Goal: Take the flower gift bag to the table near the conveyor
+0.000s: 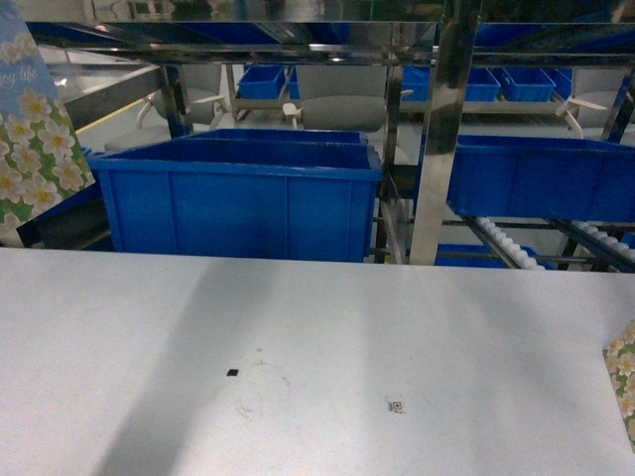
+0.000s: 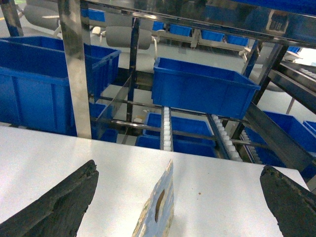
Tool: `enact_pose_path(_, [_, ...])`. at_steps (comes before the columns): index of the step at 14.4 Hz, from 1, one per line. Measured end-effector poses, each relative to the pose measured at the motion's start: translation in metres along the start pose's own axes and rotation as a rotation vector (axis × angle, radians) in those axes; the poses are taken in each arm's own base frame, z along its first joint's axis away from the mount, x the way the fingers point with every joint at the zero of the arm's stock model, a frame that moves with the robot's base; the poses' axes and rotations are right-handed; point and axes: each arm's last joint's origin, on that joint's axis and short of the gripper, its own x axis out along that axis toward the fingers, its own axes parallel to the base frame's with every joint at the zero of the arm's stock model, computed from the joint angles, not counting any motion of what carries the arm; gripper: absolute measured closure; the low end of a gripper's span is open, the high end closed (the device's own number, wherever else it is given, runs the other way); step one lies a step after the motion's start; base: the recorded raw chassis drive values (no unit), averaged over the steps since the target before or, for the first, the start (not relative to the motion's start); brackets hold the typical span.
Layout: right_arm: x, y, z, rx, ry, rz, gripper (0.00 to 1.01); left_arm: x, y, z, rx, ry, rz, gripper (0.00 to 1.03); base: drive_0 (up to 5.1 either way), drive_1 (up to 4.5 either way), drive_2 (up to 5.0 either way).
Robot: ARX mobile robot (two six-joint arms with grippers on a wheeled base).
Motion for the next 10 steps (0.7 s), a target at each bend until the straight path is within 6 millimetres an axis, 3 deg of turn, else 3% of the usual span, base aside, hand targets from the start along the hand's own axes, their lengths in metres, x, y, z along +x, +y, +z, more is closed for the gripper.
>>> enact_pose_path(2, [-0.019, 0.001, -0.002, 0.005, -0.014, -0.021, 0.03, 0.000, 0.000, 0.000, 0.000, 0.000, 0.000, 1.01, 0.0, 0.00, 0.0])
enact_pose_path(7, [-0.020, -0.001, -0.003, 0.006, -0.010, -0.050, 0.03, 0.000, 0.000, 0.000, 0.000, 0.000, 0.000, 1.01, 0.0, 0.00, 0.0])
enact_pose_path(10, [-0.020, -0.001, -0.003, 0.006, -0.010, -0.050, 0.03, 0.032, -0.016, -0.004, 0.022, -0.030, -0.020, 1.01, 0.0, 0.00, 0.0])
